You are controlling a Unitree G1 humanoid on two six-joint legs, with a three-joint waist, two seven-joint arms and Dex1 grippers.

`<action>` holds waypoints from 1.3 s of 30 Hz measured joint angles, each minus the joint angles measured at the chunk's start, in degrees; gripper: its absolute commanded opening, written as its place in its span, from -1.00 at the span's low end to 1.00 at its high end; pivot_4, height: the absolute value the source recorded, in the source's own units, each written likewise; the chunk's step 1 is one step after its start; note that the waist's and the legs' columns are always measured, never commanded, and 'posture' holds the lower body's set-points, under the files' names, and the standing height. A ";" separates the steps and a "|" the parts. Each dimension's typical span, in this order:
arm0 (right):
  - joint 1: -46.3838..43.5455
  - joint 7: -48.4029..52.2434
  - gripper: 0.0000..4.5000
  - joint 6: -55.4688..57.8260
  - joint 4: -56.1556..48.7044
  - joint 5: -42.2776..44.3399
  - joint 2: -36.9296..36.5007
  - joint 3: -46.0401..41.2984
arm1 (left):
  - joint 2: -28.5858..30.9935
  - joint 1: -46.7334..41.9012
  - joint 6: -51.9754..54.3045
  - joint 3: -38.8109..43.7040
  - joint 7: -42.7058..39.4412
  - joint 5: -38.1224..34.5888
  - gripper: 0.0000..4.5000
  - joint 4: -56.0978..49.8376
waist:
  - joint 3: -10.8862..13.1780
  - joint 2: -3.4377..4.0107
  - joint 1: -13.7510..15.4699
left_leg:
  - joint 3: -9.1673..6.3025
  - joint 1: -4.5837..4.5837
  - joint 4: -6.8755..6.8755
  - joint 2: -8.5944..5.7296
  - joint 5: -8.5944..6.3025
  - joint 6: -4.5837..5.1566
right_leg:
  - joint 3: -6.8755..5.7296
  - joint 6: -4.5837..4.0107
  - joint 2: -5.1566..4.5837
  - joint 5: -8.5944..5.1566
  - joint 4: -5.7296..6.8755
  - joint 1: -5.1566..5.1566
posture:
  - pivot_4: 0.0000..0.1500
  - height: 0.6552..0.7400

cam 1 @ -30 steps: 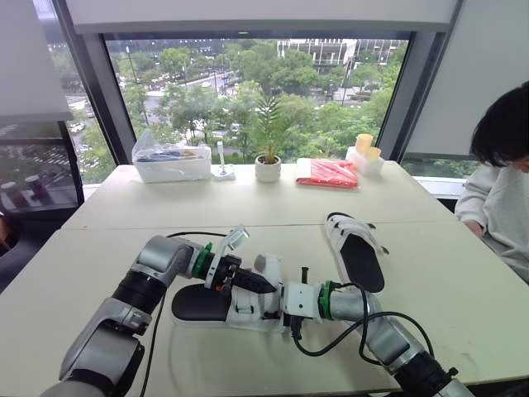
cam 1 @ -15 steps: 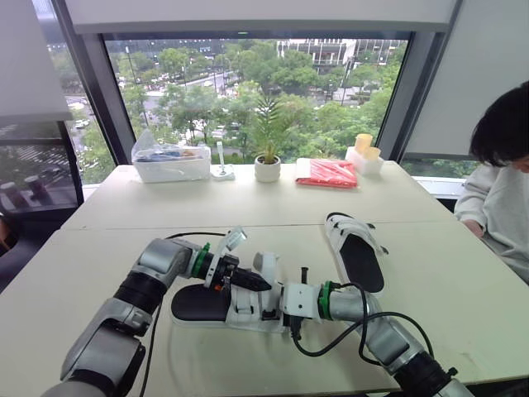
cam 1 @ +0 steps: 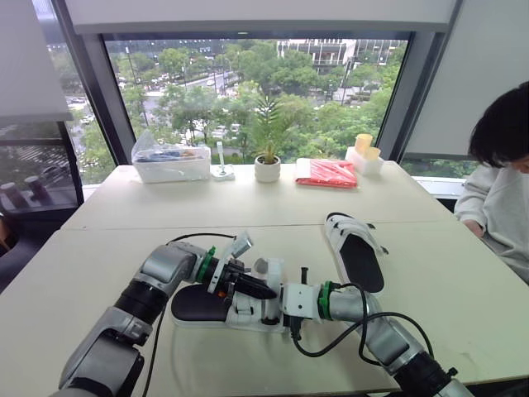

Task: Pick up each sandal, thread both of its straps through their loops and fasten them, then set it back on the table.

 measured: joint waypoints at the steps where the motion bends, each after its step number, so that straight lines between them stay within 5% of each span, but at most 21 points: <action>1: 0.00 0.00 -1.00 0.00 0.00 -0.02 -0.01 0.00 | 0.07 0.57 -1.92 -0.06 -0.11 0.55 -0.97 0.07 | 0.00 -0.01 0.03 | 0.00 0.00 0.00 0.00 0.00 0.00 | 0.00 -0.01 0.00 0.00 0.00 0.00 | 1.00 0.94; 8: 0.01 -0.07 -1.00 0.00 0.00 -0.11 0.01 0.01 | 0.57 3.42 -17.31 -0.79 -3.15 4.35 -0.97 0.89 | -0.01 0.00 0.04 | 0.00 0.00 0.00 0.00 0.00 0.00 | 0.00 -0.16 -0.04 -0.08 0.00 0.01 | 1.00 0.94; 18: 0.01 -0.18 -1.00 0.00 -0.01 -0.13 0.14 0.15 | 2.02 5.31 -21.73 -1.25 -7.96 5.06 -0.97 -0.82 | -0.02 0.01 -0.06 | 0.00 0.01 -0.02 0.03 -0.01 0.02 | 0.00 -0.17 -0.02 -0.09 0.00 0.00 | 1.00 0.94; 22: 0.01 -0.26 -1.00 0.00 0.00 -0.22 0.24 0.20 | 2.06 6.64 -23.62 -1.21 -7.11 5.77 -0.40 -1.07 | -0.03 0.03 -0.08 | 0.00 0.03 -0.05 0.04 -0.02 0.03 | -0.01 -0.16 -0.01 -0.08 0.01 0.00 | 1.00 0.94; 28: 0.07 -0.54 -1.00 0.01 0.00 -0.49 0.32 0.20 | 3.02 9.02 -22.45 0.35 -7.14 3.43 0.99 -3.62 | -0.02 0.02 -0.06 | 0.00 0.02 -0.04 0.06 -0.02 0.03 | -0.02 -0.18 -0.02 -0.09 0.02 0.00 | 1.00 0.94; 39: 0.29 -0.83 -1.00 -0.23 -0.05 -0.64 0.45 0.19 | 9.76 21.58 -21.75 8.27 -6.74 -3.12 0.99 -17.65 | -0.01 0.04 -0.11 | 0.00 0.01 -0.11 0.13 -0.03 0.03 | -0.01 -0.41 -0.07 -0.19 0.00 -0.04 | 1.00 0.94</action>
